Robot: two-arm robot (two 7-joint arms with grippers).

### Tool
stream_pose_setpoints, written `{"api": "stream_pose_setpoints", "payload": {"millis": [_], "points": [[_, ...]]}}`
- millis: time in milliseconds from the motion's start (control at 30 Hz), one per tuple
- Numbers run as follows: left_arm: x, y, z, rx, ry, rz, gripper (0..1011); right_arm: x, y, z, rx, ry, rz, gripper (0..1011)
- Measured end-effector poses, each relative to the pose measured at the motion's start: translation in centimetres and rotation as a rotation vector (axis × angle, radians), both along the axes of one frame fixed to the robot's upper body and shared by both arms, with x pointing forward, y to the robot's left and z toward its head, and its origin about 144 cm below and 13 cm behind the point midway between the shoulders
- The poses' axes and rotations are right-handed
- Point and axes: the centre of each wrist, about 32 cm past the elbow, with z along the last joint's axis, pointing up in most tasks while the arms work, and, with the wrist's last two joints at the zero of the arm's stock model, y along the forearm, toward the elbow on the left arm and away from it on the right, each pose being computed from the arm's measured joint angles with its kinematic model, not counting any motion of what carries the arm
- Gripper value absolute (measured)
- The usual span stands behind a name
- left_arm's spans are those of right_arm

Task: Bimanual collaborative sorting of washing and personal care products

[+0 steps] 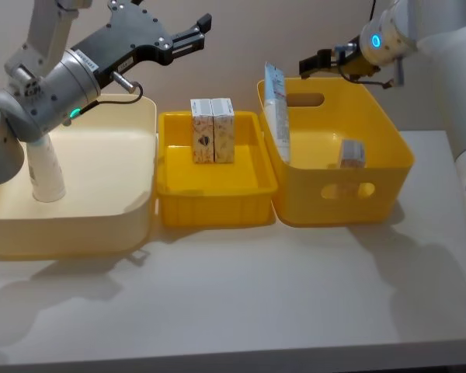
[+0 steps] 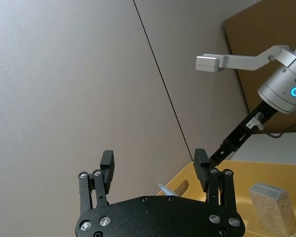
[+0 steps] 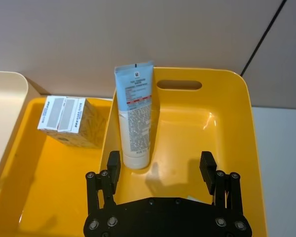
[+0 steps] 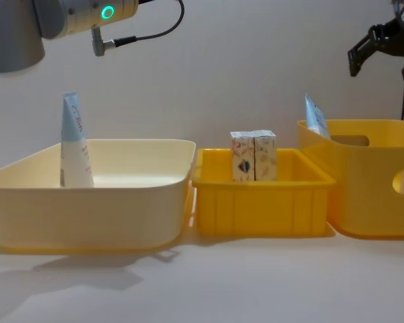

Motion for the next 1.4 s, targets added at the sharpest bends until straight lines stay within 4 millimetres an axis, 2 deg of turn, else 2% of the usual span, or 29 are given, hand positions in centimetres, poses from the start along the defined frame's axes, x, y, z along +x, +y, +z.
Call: {"api": "stream_pose_setpoints", "payload": {"millis": [467, 833, 1100, 1133, 1400], "points": [[0.0, 0.0, 0.0, 0.000, 0.000, 0.000, 1003, -1.6, 0.7, -0.4, -0.004, -0.147, 0.042, 1001], [0.0, 0.0, 0.0, 0.000, 0.000, 0.000, 1003, -4.7, -0.1, -1.3, -0.026, -0.308, 0.070, 1001], [0.0, 0.0, 0.0, 0.000, 0.000, 0.000, 1003, -9.3, -3.0, -4.0, -0.077, -0.426, 0.075, 1001], [0.0, 0.0, 0.0, 0.000, 0.000, 0.000, 1003, -9.3, -3.0, -4.0, -0.077, -0.426, 0.075, 1001], [0.0, 0.0, 0.0, 0.000, 0.000, 0.000, 1003, -14.7, -7.3, -8.6, -0.171, -0.448, 0.070, 1001]]}}
